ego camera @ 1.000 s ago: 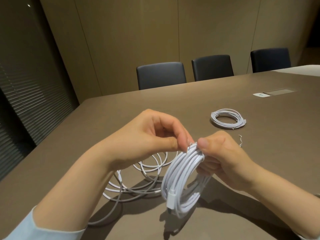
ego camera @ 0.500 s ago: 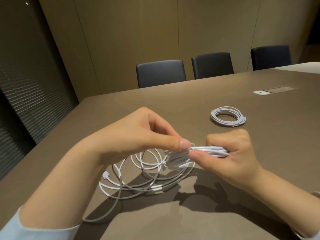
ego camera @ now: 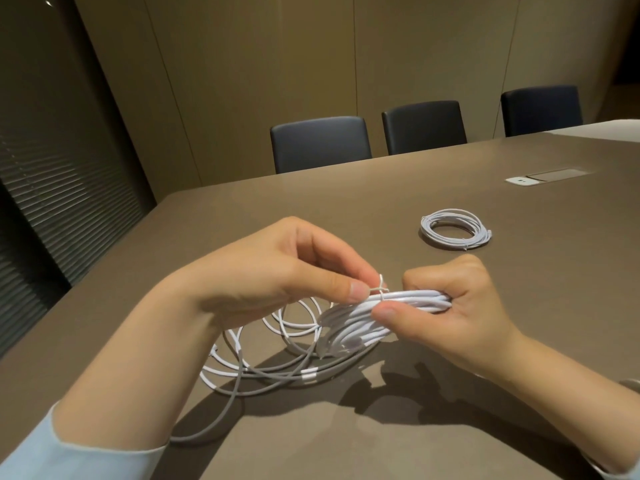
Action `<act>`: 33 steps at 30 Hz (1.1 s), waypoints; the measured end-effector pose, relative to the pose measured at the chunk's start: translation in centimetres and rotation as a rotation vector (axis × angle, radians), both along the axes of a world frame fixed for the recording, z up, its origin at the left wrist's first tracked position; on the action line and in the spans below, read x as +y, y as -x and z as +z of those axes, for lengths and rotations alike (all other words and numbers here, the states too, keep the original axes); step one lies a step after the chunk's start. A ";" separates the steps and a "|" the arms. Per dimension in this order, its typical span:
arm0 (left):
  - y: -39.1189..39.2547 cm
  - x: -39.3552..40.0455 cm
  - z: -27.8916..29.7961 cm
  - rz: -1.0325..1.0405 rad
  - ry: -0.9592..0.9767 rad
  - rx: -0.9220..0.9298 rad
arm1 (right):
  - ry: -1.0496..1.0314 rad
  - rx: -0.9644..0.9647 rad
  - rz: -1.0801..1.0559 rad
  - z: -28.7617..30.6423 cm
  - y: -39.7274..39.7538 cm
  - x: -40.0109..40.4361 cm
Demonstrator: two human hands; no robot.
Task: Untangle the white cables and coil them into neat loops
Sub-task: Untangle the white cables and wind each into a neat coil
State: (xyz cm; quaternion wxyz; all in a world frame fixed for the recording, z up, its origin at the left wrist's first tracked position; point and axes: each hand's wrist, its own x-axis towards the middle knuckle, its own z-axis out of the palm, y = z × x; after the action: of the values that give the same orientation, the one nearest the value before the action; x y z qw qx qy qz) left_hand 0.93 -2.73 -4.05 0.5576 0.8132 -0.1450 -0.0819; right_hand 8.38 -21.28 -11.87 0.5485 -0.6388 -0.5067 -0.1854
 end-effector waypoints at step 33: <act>-0.7 -1.3 -1.4 -0.248 0.370 -0.154 | 0.030 0.862 0.698 1.3 2.1 0.5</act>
State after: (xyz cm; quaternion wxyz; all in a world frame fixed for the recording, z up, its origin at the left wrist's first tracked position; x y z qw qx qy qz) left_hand 1.67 -4.02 -5.43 0.6702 0.6768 -0.2987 -0.0595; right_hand 6.29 -20.79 -10.55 0.7260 -0.4586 -0.4205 0.2930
